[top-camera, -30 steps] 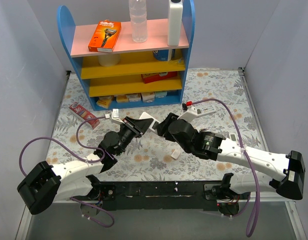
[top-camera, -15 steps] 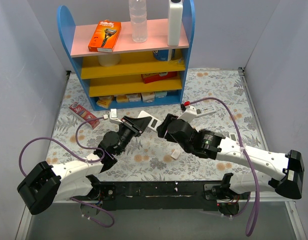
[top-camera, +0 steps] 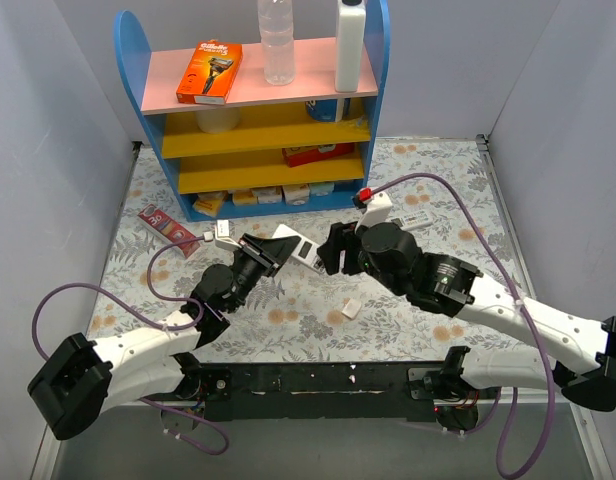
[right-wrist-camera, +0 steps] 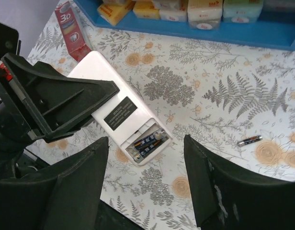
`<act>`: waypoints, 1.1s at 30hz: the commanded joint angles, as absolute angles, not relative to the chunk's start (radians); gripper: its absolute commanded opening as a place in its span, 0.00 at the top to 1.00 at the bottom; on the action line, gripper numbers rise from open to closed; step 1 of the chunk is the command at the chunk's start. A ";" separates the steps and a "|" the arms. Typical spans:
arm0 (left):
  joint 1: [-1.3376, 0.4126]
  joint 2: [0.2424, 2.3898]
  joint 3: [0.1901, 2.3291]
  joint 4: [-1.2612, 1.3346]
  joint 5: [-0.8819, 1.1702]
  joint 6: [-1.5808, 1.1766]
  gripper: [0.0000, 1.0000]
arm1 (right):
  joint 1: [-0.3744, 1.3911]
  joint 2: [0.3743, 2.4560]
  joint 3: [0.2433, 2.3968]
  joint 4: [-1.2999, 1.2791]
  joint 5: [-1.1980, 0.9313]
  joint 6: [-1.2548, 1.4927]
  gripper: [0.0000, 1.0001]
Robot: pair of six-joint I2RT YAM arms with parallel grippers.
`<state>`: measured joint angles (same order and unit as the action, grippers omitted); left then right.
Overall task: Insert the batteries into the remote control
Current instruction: Load the battery into the remote control.
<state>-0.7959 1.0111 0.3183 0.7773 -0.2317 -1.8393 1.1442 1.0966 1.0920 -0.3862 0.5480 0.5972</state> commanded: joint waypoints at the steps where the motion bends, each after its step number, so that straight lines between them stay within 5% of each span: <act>1: -0.782 0.965 0.325 0.704 -0.180 -1.879 1.00 | 1.060 1.019 1.123 -0.348 0.326 0.332 0.34; 14: -0.773 0.896 0.319 0.634 -0.106 -1.941 1.00 | 0.948 1.060 1.126 -0.407 -0.063 0.140 0.66; 21: -0.773 0.876 0.318 0.623 -0.094 -1.936 1.00 | 0.940 1.089 1.121 -0.405 -0.080 0.130 0.74; 33: -0.773 0.882 0.325 0.629 -0.092 -1.931 1.00 | 0.931 1.091 1.124 -0.420 -0.066 0.127 0.75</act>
<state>-0.7799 0.8993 0.3183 0.6250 -0.0956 -1.9343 0.9360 1.0992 1.0920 -0.4191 -0.0711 0.1490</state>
